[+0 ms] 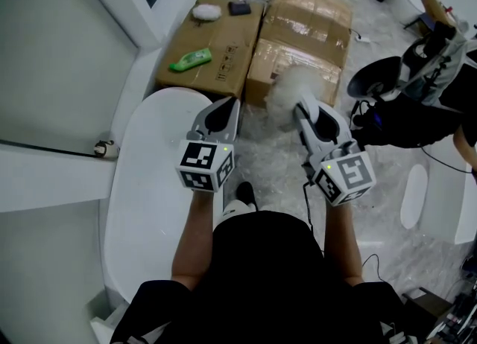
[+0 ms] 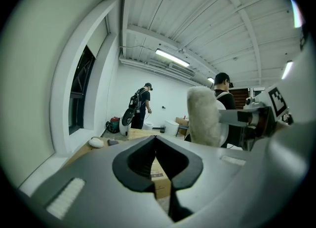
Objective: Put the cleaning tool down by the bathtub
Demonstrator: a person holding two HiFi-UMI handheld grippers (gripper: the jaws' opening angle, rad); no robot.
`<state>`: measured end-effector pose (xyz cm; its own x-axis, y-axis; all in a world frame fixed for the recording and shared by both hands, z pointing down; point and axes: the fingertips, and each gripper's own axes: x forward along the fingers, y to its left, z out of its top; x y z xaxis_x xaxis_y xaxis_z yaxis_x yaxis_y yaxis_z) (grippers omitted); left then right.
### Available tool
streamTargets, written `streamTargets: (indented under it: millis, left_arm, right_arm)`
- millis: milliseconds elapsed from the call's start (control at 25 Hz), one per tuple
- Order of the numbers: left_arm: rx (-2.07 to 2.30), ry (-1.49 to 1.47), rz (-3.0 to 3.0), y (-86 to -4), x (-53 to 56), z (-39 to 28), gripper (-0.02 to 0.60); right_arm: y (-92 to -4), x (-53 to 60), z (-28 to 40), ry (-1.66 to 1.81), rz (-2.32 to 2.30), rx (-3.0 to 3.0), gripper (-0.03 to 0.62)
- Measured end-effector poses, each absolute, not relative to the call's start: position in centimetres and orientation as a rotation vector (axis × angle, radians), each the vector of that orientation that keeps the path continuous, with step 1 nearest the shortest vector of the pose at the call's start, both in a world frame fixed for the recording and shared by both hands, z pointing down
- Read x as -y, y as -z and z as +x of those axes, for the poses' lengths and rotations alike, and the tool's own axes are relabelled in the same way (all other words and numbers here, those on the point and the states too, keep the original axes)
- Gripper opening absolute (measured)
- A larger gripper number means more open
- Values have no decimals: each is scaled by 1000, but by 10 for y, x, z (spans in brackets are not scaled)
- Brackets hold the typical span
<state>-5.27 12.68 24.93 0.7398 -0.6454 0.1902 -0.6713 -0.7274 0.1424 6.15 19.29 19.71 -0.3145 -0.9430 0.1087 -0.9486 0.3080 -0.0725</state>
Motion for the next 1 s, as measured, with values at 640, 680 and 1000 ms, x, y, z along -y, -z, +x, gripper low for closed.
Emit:
streamTargets:
  millis: [640,680,1000]
  left_arm:
    - [1020,-231,2685,-276,-92,-54,-2]
    - [1022,-234,2685,-277,-88,-52,-2]
    - [1080,-264,2654,-279,-48,-41,-2]
  right_arm:
    - [-214,-166,63,-200,1820,2444,98]
    - [-215,-162,65,-206,1820,2445,98]
    - [-212,-112,81,-225,1776,2499,98]
